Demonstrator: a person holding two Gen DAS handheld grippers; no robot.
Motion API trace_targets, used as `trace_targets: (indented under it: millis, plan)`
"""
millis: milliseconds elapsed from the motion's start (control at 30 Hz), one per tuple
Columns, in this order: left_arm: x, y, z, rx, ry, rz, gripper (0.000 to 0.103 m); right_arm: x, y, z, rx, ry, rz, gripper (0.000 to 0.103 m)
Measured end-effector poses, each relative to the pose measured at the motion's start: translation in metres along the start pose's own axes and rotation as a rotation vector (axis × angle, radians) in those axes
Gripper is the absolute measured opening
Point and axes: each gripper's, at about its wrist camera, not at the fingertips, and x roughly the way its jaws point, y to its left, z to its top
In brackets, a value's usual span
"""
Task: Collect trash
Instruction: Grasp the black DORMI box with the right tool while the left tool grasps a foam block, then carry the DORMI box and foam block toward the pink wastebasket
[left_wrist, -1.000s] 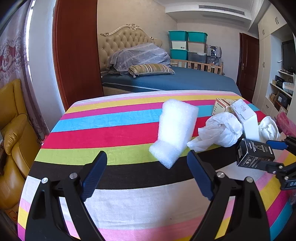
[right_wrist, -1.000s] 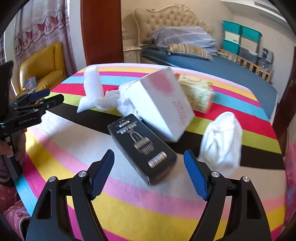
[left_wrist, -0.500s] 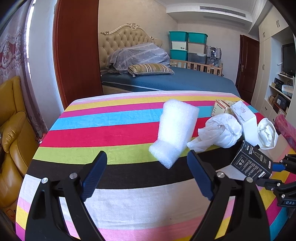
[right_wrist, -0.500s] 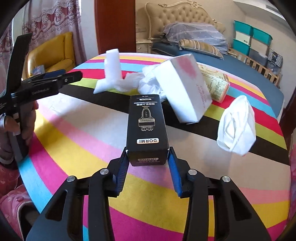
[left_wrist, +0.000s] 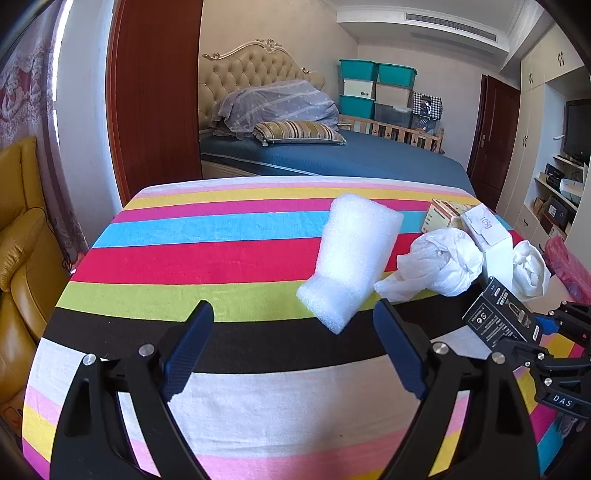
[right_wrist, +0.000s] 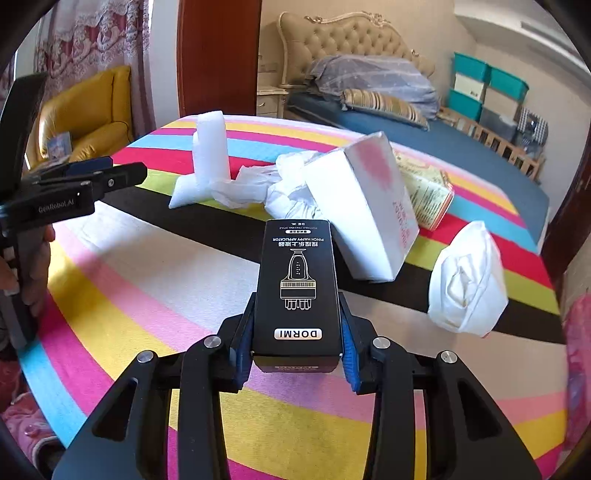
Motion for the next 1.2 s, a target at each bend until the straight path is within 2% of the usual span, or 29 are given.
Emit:
trace_targets:
  millis: [167, 267, 400, 533, 733, 800, 833, 867, 900, 1000, 1200]
  plan:
    - [0.003, -0.006, 0.003, 0.021, 0.001, -0.040, 0.086, 0.001, -0.005, 0.000, 0.016, 0.002, 0.002, 0.037]
    - [0.009, -0.015, 0.011, 0.050, -0.012, -0.014, 0.092, 0.000, -0.003, 0.000, 0.005, -0.004, 0.006, 0.037]
    - [0.025, -0.026, 0.027, 0.078, 0.015, -0.044, 0.092, 0.001, 0.000, 0.000, -0.005, -0.006, 0.007, 0.037]
    - [0.047, -0.034, 0.040, 0.113, 0.048, -0.042, 0.092, 0.001, 0.000, 0.000, 0.004, -0.005, 0.009, 0.037]
    - [0.075, -0.035, 0.048, 0.116, 0.088, -0.071, 0.092, 0.002, -0.001, 0.001, 0.007, 0.003, 0.014, 0.037]
    - [0.078, -0.038, 0.045, 0.127, 0.085, -0.085, 0.089, 0.002, -0.001, 0.001, 0.008, 0.005, 0.016, 0.037]
    - [0.080, -0.039, 0.044, 0.138, 0.096, -0.094, 0.072, 0.002, -0.001, 0.001, 0.009, 0.006, 0.017, 0.037]
    - [0.081, -0.040, 0.044, 0.141, 0.102, -0.105, 0.061, 0.003, -0.002, 0.001, 0.011, 0.010, 0.019, 0.037]
    - [0.080, -0.040, 0.043, 0.140, 0.101, -0.110, 0.057, 0.003, -0.003, 0.001, 0.012, 0.013, 0.020, 0.037]
    - [0.070, -0.040, 0.042, 0.132, 0.043, -0.123, 0.057, 0.005, -0.003, 0.002, 0.014, 0.020, 0.019, 0.037]
    - [0.047, -0.041, 0.035, 0.127, -0.052, -0.089, 0.056, 0.006, 0.000, 0.004, -0.004, 0.020, 0.006, 0.037]
